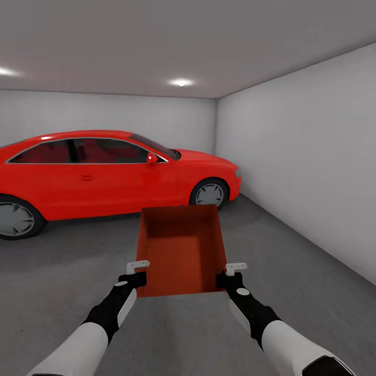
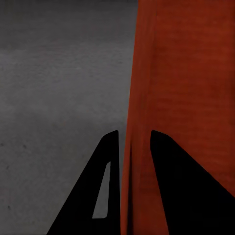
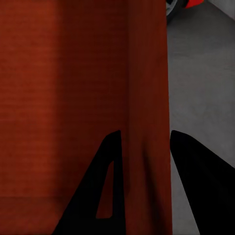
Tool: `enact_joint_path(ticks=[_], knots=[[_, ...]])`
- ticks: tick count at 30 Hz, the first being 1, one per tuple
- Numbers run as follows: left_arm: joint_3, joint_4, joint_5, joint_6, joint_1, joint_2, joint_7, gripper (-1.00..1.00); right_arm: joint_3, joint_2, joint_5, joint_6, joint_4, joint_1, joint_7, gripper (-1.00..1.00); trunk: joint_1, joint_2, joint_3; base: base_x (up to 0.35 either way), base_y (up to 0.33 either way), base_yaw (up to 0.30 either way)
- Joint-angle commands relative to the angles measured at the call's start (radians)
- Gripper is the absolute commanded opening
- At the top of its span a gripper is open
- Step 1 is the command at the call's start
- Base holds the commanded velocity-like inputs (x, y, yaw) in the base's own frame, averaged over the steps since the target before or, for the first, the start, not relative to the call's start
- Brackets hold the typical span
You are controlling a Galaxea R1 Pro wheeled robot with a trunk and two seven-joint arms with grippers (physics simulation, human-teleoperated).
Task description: Move the two storage containers from the living room to the garage. In the garage, place one container on the floor and stack the other container on top of it (either order is fine).
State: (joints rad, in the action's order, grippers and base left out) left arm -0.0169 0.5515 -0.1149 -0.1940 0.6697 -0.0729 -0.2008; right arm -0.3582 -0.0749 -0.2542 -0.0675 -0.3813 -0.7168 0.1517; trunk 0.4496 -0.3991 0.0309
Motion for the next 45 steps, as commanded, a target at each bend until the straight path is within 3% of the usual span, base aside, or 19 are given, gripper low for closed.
enact_joint_path(ticks=[1, 45], knots=[[0.015, 0.005, 0.004, -0.005, 0.001, 0.001, -0.009, -1.0, 0.008, 0.059, -0.015, -0.006, 0.047, -0.001, 0.039, -1.0, 0.0, -0.001, 0.0, 0.019, 0.0, -0.02], [0.015, 0.007, 0.004, -0.005, 0.001, 0.001, -0.009, -1.0, 0.008, 0.056, -0.015, -0.005, 0.047, -0.001, 0.043, -1.0, 0.0, -0.001, 0.0, 0.001, 0.0, -0.233]])
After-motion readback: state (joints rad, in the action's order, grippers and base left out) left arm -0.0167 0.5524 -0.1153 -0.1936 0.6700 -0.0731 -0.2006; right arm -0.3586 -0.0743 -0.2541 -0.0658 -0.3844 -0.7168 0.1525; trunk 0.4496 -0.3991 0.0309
